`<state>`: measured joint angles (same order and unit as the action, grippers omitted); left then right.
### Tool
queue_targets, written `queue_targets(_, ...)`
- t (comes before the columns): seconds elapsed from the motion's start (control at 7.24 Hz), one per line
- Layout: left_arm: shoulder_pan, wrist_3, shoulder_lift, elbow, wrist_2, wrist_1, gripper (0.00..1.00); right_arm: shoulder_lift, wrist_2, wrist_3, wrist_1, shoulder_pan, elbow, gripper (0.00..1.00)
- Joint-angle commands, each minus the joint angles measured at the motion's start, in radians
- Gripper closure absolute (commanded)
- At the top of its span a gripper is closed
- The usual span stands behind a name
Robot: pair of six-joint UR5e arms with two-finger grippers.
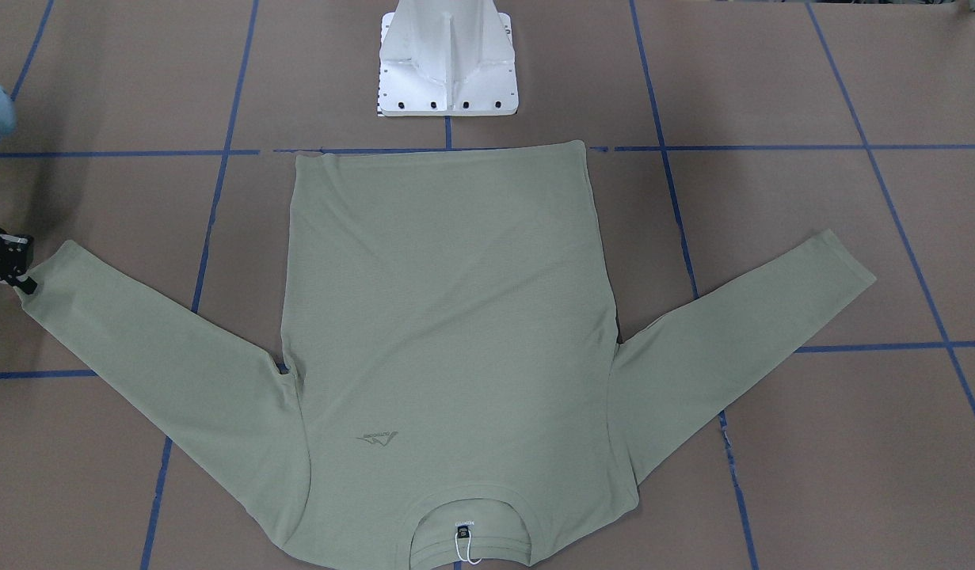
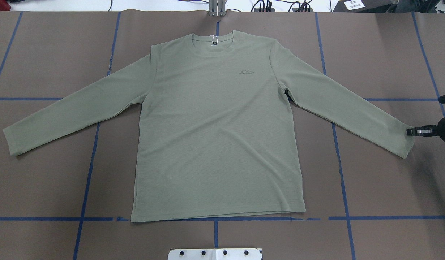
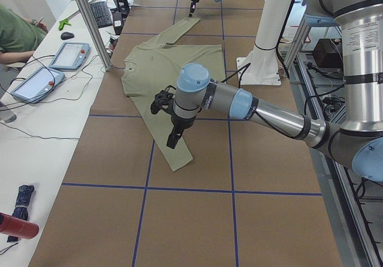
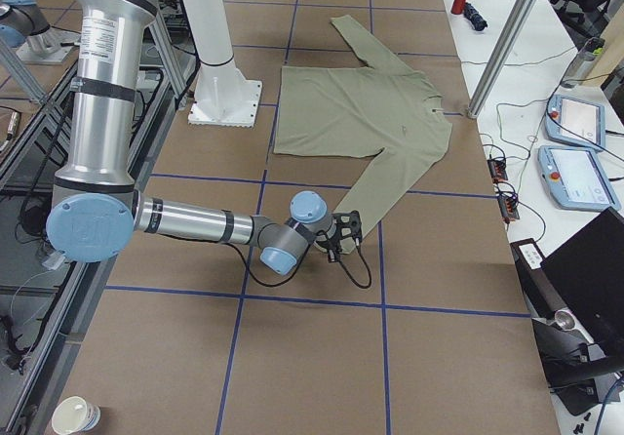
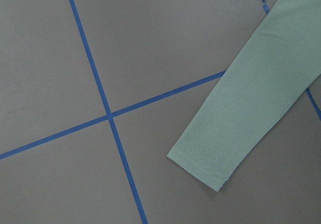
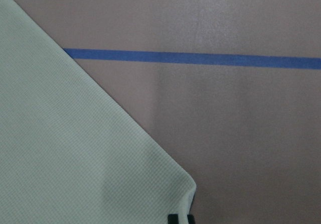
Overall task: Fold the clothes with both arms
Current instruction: 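Lower the right gripper to the cuff of the sleeve nearest it and grasp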
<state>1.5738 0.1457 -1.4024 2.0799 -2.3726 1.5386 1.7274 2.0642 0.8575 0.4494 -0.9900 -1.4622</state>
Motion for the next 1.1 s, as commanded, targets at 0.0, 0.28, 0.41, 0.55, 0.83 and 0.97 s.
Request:
queue_targets(0.0, 0.000, -0.002, -0.001, 0.000, 0.000, 0.000, 0.00, -0.002, 0.010, 0.000, 0.070, -0.002, -0.056, 1.00)
queue_targets(0.28, 0.000, -0.003, -0.001, 0.000, 0.000, 0.000, 0.00, -0.011, 0.007, 0.003, 0.323, -0.004, -0.250, 1.00)
queue_targets(0.41, 0.000, -0.003, -0.003, 0.000, -0.002, 0.000, 0.00, -0.040, 0.005, 0.005, 0.477, -0.002, -0.356, 1.00)
queue_targets(0.55, -0.002, -0.003, -0.003, 0.000, -0.002, 0.000, 0.00, -0.102, 0.004, 0.008, 0.646, -0.002, -0.441, 1.00)
queue_targets(0.83, -0.002, -0.005, -0.003, 0.000, -0.002, 0.000, 0.00, -0.346, -0.003, 0.033, 0.991, 0.004, -0.495, 1.00)
queue_targets(0.97, -0.002, -0.005, -0.003, 0.002, -0.004, 0.000, 0.00, -0.505, -0.010, 0.113, 1.149, 0.043, -0.488, 1.00)
